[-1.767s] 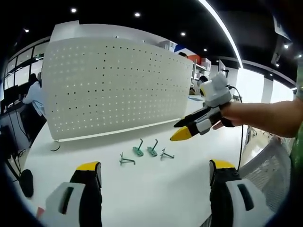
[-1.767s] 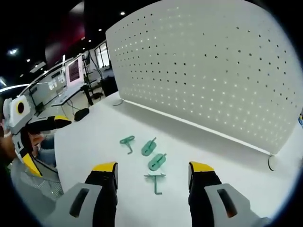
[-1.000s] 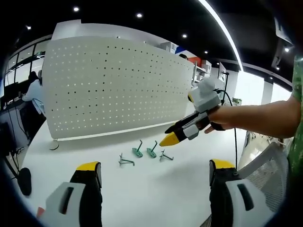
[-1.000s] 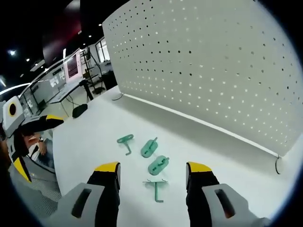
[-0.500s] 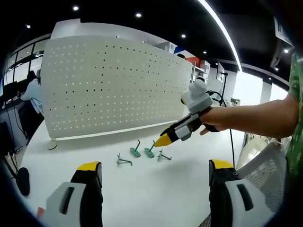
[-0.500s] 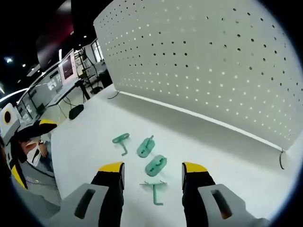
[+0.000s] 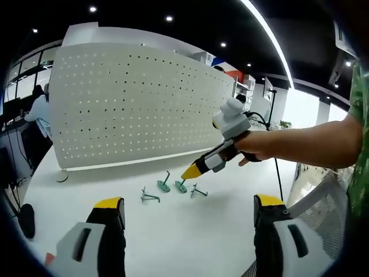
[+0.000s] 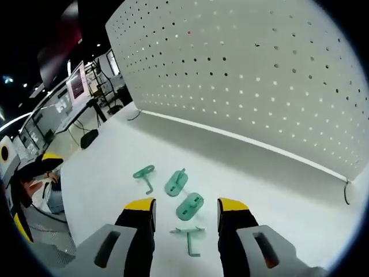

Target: Insert the hook assembly into the mounting plate slot until the hook locks in place.

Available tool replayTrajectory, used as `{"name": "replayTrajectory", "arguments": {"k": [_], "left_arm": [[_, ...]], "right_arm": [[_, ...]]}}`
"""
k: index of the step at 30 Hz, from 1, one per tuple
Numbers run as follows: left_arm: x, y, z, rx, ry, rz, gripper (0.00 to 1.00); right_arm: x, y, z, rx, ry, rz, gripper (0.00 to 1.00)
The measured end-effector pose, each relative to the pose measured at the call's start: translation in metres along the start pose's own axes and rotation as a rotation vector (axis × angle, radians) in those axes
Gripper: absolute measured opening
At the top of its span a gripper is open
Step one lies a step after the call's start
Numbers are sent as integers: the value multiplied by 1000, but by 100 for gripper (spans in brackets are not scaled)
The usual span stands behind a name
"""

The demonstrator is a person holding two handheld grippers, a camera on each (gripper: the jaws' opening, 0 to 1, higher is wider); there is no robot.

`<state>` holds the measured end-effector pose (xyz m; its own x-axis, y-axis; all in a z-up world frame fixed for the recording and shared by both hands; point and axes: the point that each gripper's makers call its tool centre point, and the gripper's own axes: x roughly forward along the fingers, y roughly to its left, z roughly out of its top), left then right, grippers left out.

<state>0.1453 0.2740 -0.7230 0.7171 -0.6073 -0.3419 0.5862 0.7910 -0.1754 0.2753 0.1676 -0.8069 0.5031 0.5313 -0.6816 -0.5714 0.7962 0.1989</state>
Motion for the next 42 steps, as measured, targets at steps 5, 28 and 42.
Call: {"name": "replayTrajectory", "arguments": {"k": [5,28,42], "left_arm": [[0,0,0,0,3,-4,94],[0,0,-1,-1,3,-11,93],[0,1,-1,-3,5,-9,92]], "right_arm": [[2,-2,-2,3,21,-2,39],[12,-2,-6,23,56,-11,20],[14,-2,-8,11,63,-11,12]]}}
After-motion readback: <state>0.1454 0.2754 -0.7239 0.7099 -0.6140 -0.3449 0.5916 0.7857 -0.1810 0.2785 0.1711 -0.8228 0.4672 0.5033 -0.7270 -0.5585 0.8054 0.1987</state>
